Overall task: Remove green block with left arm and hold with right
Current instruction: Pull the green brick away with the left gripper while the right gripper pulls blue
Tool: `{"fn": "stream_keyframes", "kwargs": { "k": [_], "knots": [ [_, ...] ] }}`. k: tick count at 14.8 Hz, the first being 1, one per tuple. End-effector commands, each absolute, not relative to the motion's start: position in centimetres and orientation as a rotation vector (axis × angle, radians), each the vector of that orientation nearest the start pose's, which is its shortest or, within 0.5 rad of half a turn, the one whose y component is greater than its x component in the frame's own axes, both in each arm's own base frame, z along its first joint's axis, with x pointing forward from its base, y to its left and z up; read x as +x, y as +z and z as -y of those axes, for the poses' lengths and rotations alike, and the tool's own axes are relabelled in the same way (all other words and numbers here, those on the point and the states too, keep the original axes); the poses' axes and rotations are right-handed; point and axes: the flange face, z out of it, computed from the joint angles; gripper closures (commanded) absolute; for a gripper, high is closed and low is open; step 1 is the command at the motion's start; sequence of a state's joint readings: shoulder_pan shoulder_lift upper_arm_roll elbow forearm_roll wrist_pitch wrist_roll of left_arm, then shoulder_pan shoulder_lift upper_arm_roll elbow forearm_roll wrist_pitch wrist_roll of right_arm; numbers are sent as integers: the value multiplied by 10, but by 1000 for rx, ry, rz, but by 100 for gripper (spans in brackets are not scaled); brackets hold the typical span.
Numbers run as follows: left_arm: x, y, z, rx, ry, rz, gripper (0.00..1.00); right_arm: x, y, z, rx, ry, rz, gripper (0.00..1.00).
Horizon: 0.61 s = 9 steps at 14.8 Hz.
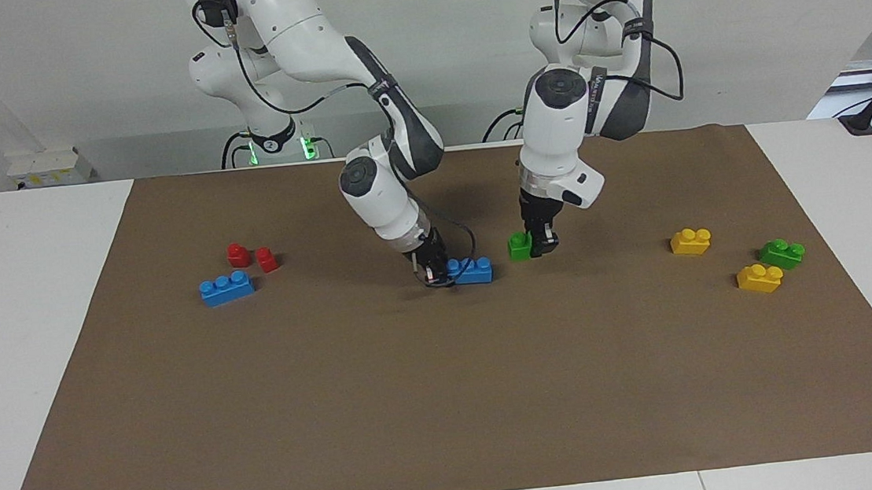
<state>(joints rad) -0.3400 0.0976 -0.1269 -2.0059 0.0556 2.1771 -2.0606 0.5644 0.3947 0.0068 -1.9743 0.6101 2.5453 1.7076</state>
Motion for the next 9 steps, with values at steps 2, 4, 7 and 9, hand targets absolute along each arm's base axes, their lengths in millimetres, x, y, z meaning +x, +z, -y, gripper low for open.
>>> {"fn": "stream_keyframes", "kwargs": {
  "k": [2, 4, 7, 9],
  "knots": [
    [539, 421, 203, -2307, -93, 2169, 100, 562, 337, -287, -2028, 441, -1891, 100],
    [549, 419, 172, -2338, -92, 2125, 100, 577, 352, -245, -2069, 412, -1841, 100],
    [559, 416, 128, -2370, -88, 2074, 100, 606, 376, -173, -2091, 432, -1787, 100],
    [564, 416, 103, -2410, -91, 2030, 100, 624, 388, -122, -2144, 417, -1744, 100]
  ]
}}
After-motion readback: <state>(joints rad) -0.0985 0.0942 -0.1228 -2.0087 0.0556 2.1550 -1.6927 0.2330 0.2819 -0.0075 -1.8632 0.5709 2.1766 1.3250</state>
